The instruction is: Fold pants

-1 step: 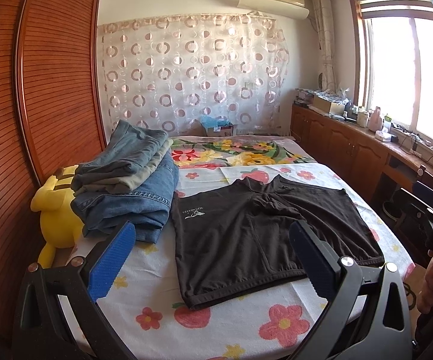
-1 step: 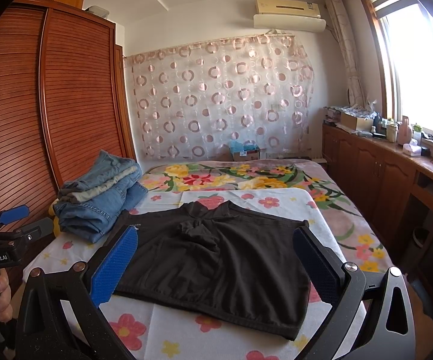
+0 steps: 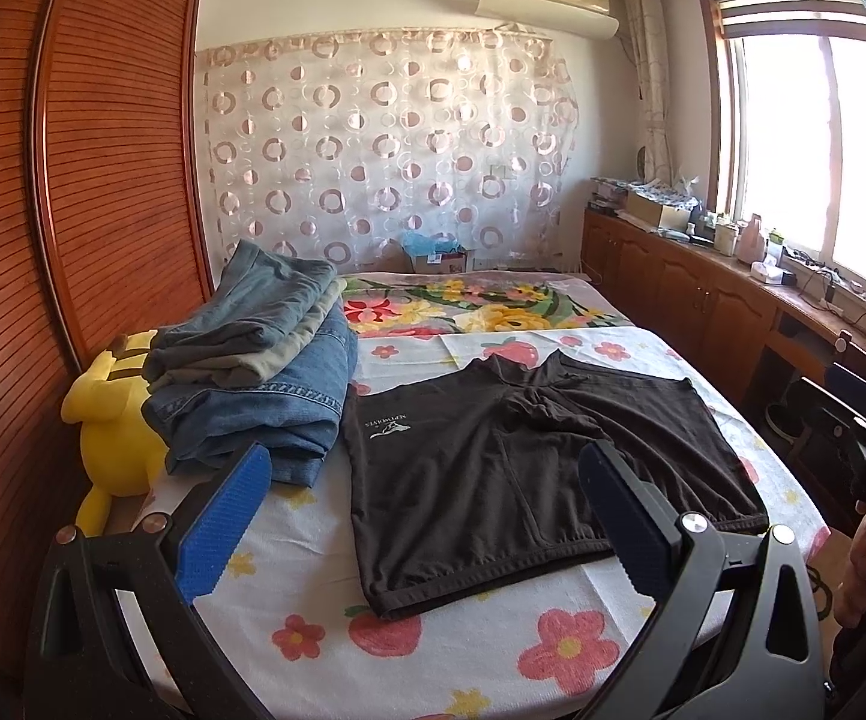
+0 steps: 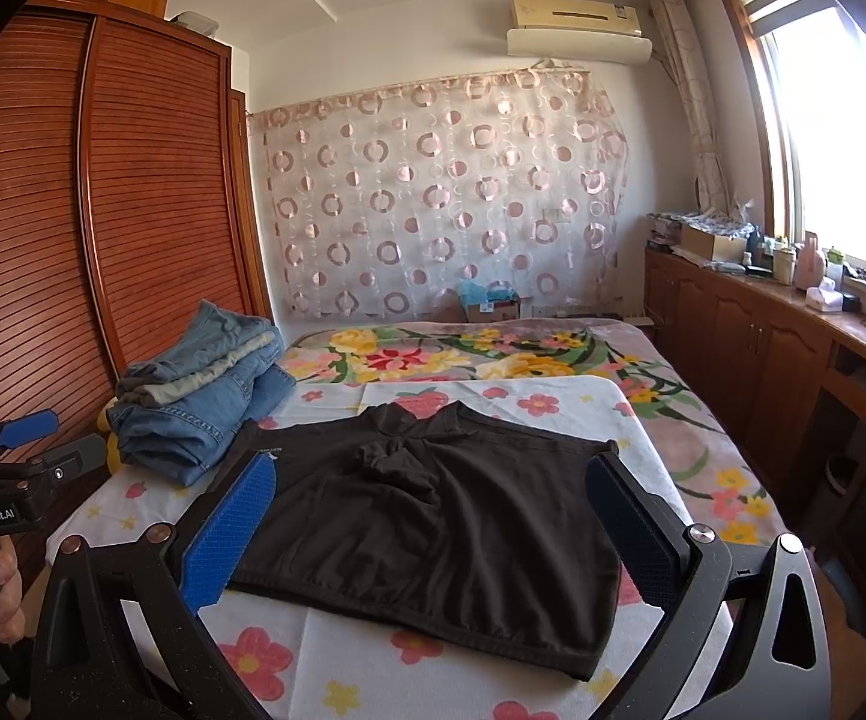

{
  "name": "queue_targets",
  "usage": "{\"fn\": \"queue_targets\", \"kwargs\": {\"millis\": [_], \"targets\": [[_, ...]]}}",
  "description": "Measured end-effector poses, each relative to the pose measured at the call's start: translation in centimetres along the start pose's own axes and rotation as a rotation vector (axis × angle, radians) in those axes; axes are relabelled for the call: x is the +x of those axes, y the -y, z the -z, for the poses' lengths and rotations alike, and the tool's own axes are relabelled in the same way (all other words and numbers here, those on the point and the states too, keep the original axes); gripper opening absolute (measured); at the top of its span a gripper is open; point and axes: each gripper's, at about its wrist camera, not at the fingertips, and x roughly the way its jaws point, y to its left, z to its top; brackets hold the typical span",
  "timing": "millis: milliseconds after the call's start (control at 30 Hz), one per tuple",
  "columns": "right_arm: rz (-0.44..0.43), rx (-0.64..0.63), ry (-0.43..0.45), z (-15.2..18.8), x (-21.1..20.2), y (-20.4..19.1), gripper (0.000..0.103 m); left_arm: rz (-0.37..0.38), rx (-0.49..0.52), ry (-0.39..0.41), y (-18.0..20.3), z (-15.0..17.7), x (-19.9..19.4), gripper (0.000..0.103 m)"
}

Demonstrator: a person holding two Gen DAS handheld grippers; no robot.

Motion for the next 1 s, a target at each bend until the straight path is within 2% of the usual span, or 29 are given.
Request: {"fn": "queue_targets", "kwargs": {"millis": [1000], "targets": [[0.002,0.004,0.0,-0.05,-0.08,-0.09,0.103,0.001,-0.01,0.002,-0.06,-0.25,0.16,0.103]]}}
